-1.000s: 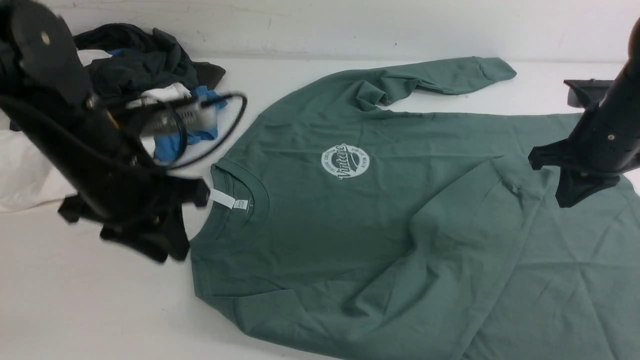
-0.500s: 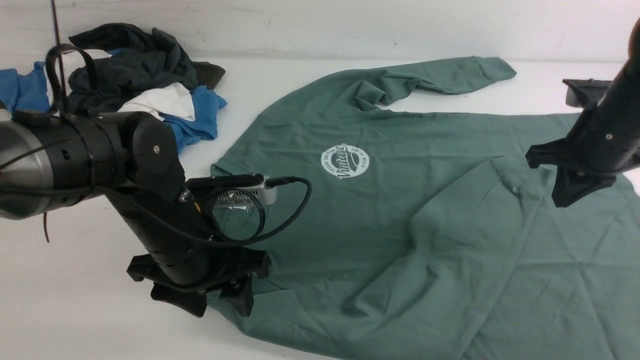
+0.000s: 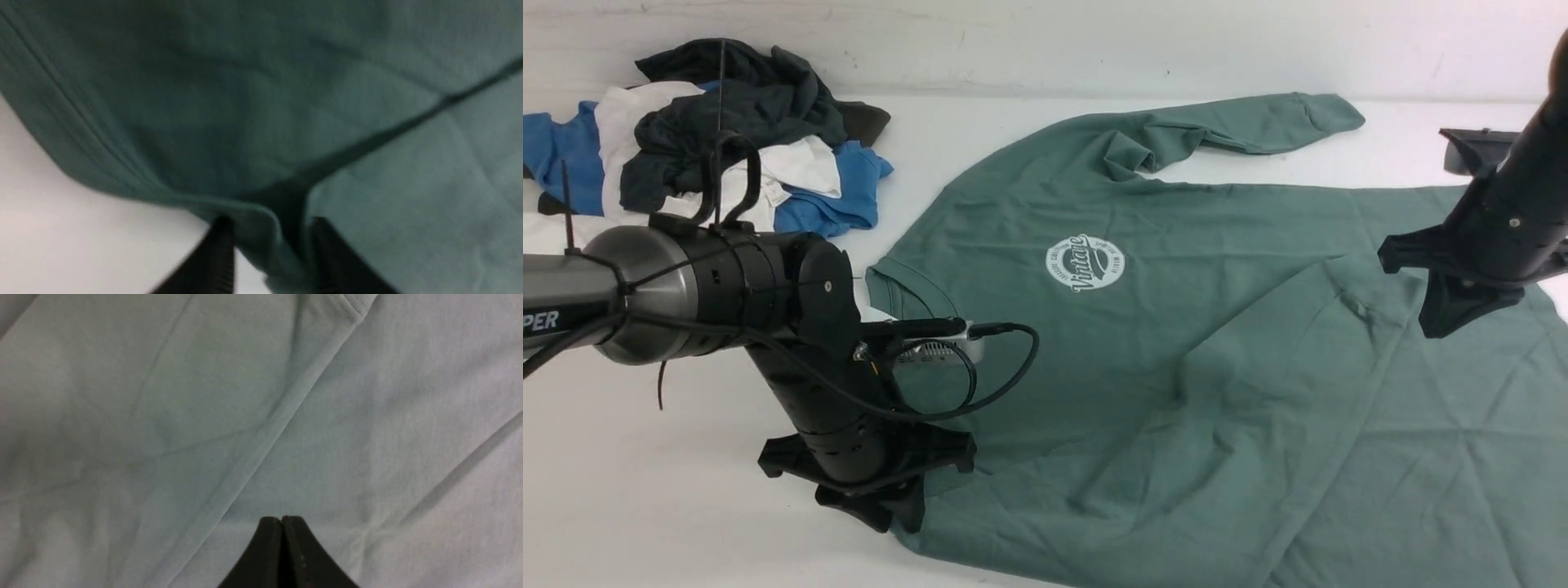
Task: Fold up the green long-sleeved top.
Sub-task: Hold the cuff with your right arm as far away from the cuff
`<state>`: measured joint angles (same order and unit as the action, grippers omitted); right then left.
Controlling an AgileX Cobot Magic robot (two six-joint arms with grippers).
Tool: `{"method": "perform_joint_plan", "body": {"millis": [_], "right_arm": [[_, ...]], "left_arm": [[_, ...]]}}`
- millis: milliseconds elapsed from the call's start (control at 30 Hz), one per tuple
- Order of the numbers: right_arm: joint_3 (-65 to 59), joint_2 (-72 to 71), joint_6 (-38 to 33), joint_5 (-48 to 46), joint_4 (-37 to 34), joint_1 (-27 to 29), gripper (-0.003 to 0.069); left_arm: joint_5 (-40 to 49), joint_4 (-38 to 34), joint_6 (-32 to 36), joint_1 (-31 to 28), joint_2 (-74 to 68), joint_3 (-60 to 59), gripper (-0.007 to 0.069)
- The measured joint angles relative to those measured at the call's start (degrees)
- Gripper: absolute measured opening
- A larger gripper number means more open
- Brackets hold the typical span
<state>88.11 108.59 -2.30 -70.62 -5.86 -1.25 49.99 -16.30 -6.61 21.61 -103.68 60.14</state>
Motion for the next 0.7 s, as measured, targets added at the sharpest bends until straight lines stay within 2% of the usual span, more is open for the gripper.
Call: {"method": "perform_joint_plan", "body": {"millis": [67,100,167,200,400,567,700], "right_arm": [[-0.2,-0.92,-0.05,0.06,0.0,0.0,-0.0015],[-0.46,-1.42,-0.05,0.2,0.0,0.0,-0.0015],[-1.55,-3.07,-0.05,0.34,0.0,0.0,-0.0015],[-3.29,-5.3,0.09,0.35,-0.07,0.0,-0.0015],[-15.04,-16.58,0.61,0.18,-0.08,0.0,-0.0015],[-20.73,-22.15,0.61,-0.44,-0.03,0.0,-0.0015],[-20.78,-22.38,0.61,-0.18,-0.85,0.0,-0.0015]], "left_arm": [[1.64,0.5,1.5,1.46,0.2,-1.4,0.0026],[2.41,0.82,2.02,2.63,0.47,-2.24,0.0017],[3.08,1.44,2.3,4.02,1.22,-3.6,0.0015],[4.09,2.25,1.89,6.83,2.66,-6.11,0.0013],[8.17,5.51,-4.02,13.14,8.58,-12.59,0.0013],[8.95,7.0,-5.73,14.04,11.54,-14.34,0.0014],[8.95,7.17,-5.75,14.04,11.68,-14.34,0.005]]}}
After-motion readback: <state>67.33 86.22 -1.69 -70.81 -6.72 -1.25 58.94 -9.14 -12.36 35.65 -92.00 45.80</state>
